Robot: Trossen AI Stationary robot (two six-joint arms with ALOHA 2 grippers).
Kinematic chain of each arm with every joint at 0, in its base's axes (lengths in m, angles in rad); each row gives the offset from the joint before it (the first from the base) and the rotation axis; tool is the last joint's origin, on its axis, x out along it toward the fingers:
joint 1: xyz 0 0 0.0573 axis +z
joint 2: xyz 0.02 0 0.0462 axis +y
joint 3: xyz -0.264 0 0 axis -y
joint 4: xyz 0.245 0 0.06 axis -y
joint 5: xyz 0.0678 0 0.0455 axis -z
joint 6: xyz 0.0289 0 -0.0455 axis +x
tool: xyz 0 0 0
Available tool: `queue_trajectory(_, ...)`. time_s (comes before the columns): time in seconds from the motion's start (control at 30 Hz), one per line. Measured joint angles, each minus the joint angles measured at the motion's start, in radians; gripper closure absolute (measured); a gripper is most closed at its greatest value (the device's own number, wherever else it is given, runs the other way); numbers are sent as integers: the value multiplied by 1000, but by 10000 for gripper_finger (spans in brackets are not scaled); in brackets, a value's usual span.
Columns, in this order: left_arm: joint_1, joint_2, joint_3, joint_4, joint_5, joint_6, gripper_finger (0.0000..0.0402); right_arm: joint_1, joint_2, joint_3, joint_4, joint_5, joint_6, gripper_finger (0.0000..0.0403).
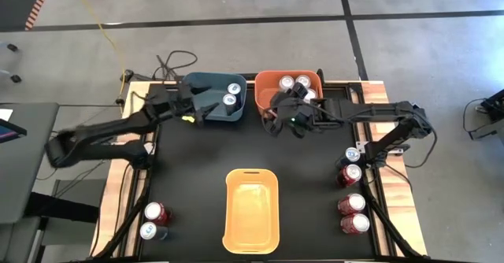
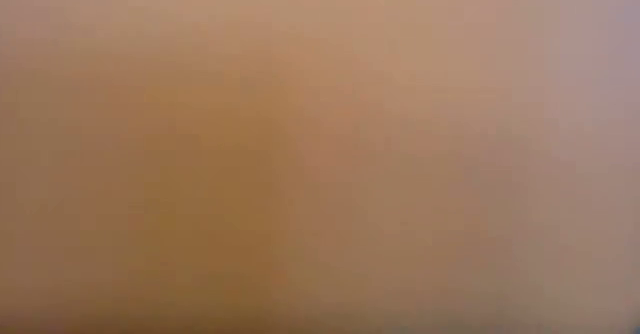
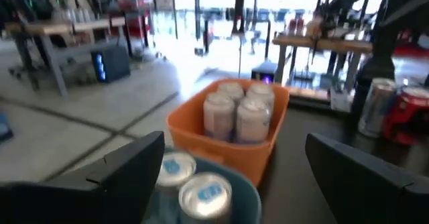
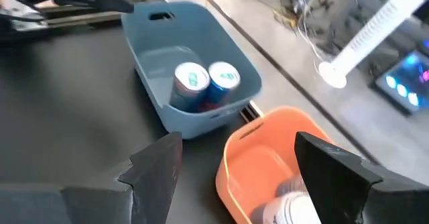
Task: Sort soda cans
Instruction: Put the blue soda can into the blue bin
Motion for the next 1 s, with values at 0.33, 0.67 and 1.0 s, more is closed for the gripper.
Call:
queue_trajectory(0.33, -131, -263, 284, -821, -124, -141, 42, 33, -62, 1, 48, -2, -207, 97)
queue_trajectory(0.67, -391, -259, 430, -1117, -226, -404, 42, 34, -110, -181, 136, -99, -204, 97)
queue_trajectory(1.0, -680, -186, 431, -1171, -427, -595, 42, -26, -304, -387, 212, -96, -153, 97)
